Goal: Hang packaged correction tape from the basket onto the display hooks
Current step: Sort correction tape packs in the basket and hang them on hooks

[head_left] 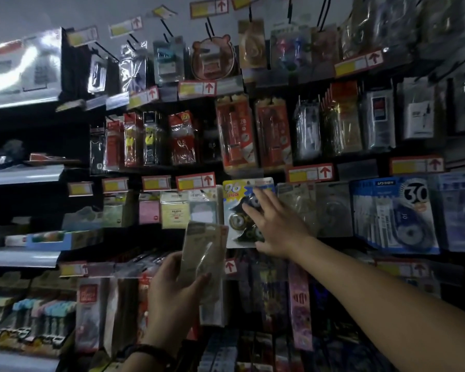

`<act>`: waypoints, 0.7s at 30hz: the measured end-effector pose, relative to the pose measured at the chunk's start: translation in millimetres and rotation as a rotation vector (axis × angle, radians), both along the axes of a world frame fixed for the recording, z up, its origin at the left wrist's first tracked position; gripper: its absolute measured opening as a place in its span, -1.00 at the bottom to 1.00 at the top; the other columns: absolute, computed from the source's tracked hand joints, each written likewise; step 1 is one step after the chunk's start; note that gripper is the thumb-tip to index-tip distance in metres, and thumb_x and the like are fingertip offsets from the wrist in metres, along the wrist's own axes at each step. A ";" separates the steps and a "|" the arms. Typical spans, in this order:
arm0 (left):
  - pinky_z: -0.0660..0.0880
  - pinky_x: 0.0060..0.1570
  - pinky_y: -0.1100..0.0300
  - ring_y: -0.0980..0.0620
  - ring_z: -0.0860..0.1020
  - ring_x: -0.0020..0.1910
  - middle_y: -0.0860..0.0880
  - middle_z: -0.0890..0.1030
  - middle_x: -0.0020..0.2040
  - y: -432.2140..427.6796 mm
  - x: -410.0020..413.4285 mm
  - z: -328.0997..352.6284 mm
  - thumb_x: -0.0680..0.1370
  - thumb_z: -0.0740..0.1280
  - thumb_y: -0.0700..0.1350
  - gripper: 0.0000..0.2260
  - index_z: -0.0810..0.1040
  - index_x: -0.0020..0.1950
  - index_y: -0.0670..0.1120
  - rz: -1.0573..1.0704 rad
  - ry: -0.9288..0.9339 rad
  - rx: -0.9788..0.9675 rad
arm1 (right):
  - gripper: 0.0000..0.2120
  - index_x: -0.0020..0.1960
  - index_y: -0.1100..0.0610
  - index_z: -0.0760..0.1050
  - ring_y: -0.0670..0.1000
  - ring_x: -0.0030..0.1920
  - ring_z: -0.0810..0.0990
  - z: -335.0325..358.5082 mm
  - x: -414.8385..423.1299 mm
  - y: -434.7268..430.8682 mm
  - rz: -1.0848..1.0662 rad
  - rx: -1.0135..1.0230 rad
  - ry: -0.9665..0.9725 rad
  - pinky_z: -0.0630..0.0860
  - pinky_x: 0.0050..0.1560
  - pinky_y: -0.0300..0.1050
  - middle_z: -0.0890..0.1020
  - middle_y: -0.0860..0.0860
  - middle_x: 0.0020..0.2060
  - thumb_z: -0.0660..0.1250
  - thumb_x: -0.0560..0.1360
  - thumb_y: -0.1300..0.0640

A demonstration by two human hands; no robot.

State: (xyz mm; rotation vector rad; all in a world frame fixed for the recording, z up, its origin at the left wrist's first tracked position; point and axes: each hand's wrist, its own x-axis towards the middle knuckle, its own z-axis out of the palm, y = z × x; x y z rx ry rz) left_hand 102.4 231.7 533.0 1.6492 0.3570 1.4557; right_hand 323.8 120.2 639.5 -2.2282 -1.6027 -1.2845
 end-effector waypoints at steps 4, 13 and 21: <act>0.71 -0.18 -0.05 -0.08 0.76 -0.12 -0.02 0.78 -0.10 4.3 2.7 1.4 0.43 0.58 -0.39 -0.65 0.67 0.07 -0.02 -0.005 0.010 -0.009 | -0.01 0.68 0.03 0.03 0.26 0.65 -0.10 3.9 2.1 7.2 -0.079 -0.065 0.030 0.27 0.53 0.22 -0.09 0.20 0.67 0.46 0.43 -0.20; 0.73 -0.13 -0.17 -0.10 0.77 -0.12 -0.02 0.78 -0.10 2.3 16.5 9.4 0.44 0.57 -0.40 -0.68 0.67 0.09 -0.09 -0.082 0.002 -0.068 | -0.06 0.65 0.12 0.06 0.36 0.65 -0.13 5.8 11.6 40.0 -0.194 -0.109 0.081 0.28 0.53 0.24 -0.15 0.29 0.65 0.50 0.46 -0.03; 0.70 -0.01 -0.30 -0.18 0.76 -0.06 -0.09 0.78 -0.07 7.1 30.0 9.7 0.45 0.57 -0.37 -0.72 0.68 0.07 -0.09 -0.110 0.013 -0.094 | -0.08 0.67 0.19 -0.05 0.36 0.63 -0.30 4.8 25.2 59.2 -0.242 -0.115 0.125 0.25 0.56 0.26 -0.31 0.32 0.62 0.45 0.51 0.18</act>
